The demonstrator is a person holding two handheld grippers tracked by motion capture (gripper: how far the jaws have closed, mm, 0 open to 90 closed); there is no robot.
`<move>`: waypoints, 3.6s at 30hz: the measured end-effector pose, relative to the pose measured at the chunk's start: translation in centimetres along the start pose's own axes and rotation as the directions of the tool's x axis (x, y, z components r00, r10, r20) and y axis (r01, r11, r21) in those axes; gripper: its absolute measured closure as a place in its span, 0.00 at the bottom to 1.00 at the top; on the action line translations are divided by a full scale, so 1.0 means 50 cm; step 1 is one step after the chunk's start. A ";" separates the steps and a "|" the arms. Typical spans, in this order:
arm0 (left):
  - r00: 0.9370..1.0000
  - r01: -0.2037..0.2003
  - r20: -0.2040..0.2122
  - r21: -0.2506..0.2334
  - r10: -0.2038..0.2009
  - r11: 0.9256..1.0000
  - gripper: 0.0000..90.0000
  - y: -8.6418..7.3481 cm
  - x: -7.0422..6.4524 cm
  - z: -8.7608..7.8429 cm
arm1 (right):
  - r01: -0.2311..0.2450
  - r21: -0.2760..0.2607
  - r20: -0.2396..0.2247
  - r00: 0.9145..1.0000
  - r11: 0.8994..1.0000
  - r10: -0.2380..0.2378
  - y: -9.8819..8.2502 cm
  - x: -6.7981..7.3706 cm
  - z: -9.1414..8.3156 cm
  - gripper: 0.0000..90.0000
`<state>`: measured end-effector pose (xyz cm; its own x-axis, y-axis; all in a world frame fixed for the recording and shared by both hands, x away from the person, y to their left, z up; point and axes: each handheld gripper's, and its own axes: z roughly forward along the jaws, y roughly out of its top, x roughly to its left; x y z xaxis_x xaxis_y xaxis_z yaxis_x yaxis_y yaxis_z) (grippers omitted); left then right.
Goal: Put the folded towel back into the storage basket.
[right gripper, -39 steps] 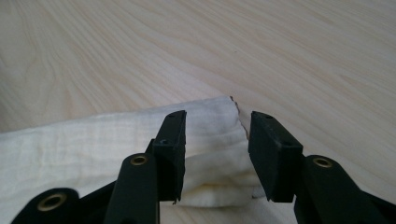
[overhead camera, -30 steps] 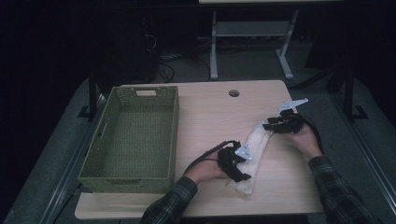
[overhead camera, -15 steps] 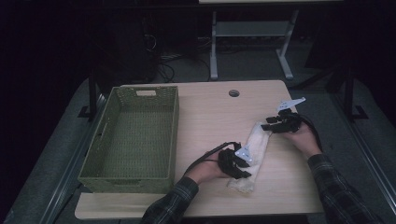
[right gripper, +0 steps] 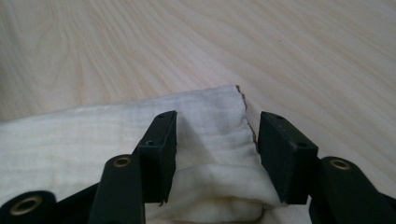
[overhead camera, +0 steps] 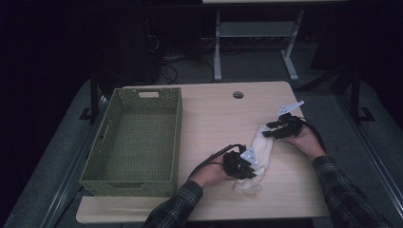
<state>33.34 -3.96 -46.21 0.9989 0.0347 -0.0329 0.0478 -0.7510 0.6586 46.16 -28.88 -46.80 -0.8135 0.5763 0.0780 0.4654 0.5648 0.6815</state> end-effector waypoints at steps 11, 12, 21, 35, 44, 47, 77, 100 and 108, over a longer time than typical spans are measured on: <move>1.000 0.008 0.004 0.004 -0.008 1.000 0.90 0.000 0.001 -0.001 | 0.023 0.002 -0.023 0.999 1.000 -0.023 -0.002 -0.008 0.008 0.53; 1.000 0.008 0.004 0.004 -0.008 1.000 0.90 0.000 0.002 -0.001 | 0.030 0.005 -0.027 0.999 1.000 -0.030 -0.001 -0.006 0.008 0.57; 1.000 0.021 -0.009 0.018 -0.021 1.000 0.91 0.004 -0.002 -0.001 | 0.025 0.030 -0.095 0.995 0.999 -0.022 0.004 0.002 0.007 0.89; 0.998 0.064 -0.025 -0.042 -0.065 0.997 0.92 0.025 -0.007 -0.047 | 0.033 0.056 -0.078 0.997 0.998 -0.029 0.044 0.015 -0.011 0.92; 0.993 0.080 -0.077 -0.064 -0.085 0.995 0.92 0.052 -0.011 -0.103 | 0.083 0.019 -0.088 0.993 0.996 -0.081 0.104 0.038 -0.035 0.92; 0.991 0.077 -0.100 -0.064 -0.083 0.995 0.92 0.069 -0.011 -0.130 | 0.096 0.010 -0.096 0.991 0.995 -0.094 0.121 0.047 -0.044 0.92; 0.977 0.093 -0.177 -0.162 -0.122 0.982 0.92 0.076 0.031 -0.362 | 0.196 -0.110 -0.178 0.961 0.974 -0.213 0.315 0.104 -0.077 0.92; 0.953 0.123 -0.253 -0.187 -0.169 0.975 0.92 -0.033 0.022 -0.529 | 0.268 -0.146 -0.221 0.930 0.952 -0.295 0.487 0.176 0.007 0.92; 0.943 0.134 -0.278 -0.190 -0.184 0.973 0.92 -0.070 0.017 -0.565 | 0.310 -0.145 -0.214 0.917 0.939 -0.336 0.552 0.215 0.034 0.92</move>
<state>34.09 17.35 -27.31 0.9333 0.3547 0.0569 0.1807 -0.6006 0.7789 50.85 -6.10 -28.40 -0.9772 0.2124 -0.0018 0.1342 0.6236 0.7701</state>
